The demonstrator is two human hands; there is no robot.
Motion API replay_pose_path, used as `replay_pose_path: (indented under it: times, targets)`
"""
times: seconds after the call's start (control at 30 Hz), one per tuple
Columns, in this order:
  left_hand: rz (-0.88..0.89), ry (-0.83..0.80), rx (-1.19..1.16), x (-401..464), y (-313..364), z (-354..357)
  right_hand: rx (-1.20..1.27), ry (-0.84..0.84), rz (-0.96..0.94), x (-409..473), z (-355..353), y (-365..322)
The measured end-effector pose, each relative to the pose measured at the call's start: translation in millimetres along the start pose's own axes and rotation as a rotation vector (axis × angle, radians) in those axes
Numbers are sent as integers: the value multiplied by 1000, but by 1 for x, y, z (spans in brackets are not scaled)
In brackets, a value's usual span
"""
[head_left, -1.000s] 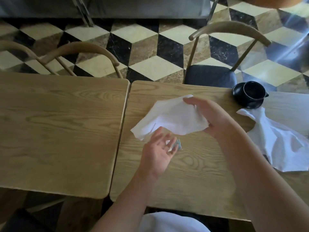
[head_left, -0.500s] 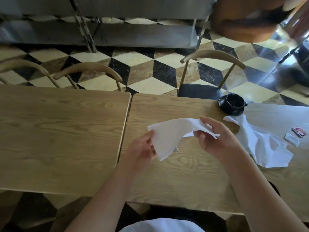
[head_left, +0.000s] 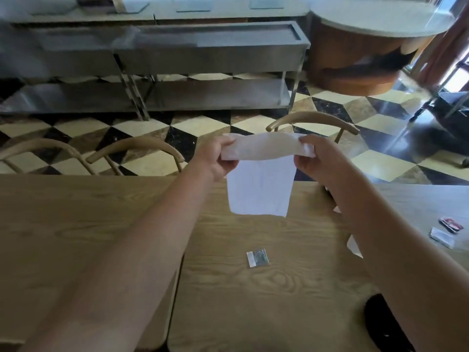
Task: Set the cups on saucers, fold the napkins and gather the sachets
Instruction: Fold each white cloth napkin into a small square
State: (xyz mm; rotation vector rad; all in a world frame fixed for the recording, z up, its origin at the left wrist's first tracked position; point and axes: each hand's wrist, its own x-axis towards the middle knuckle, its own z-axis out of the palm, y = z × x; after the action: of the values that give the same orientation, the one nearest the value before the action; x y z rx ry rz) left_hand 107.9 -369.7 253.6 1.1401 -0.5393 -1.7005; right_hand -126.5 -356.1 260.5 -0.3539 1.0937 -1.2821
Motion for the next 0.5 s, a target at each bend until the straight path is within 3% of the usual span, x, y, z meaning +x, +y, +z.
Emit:
replay_pose_path:
  times: [0.1,0.23,0.5]
  targets:
    - [74,-58,-42,-9,26,8,-7,-75,-88,-9,11,-14]
    - [108,-40,18,-30,11,-8,-42,-179,-75,-28,6,1]
    - [-114,96,96,-78,-131,-103,-262,102,250,-66,-86,133]
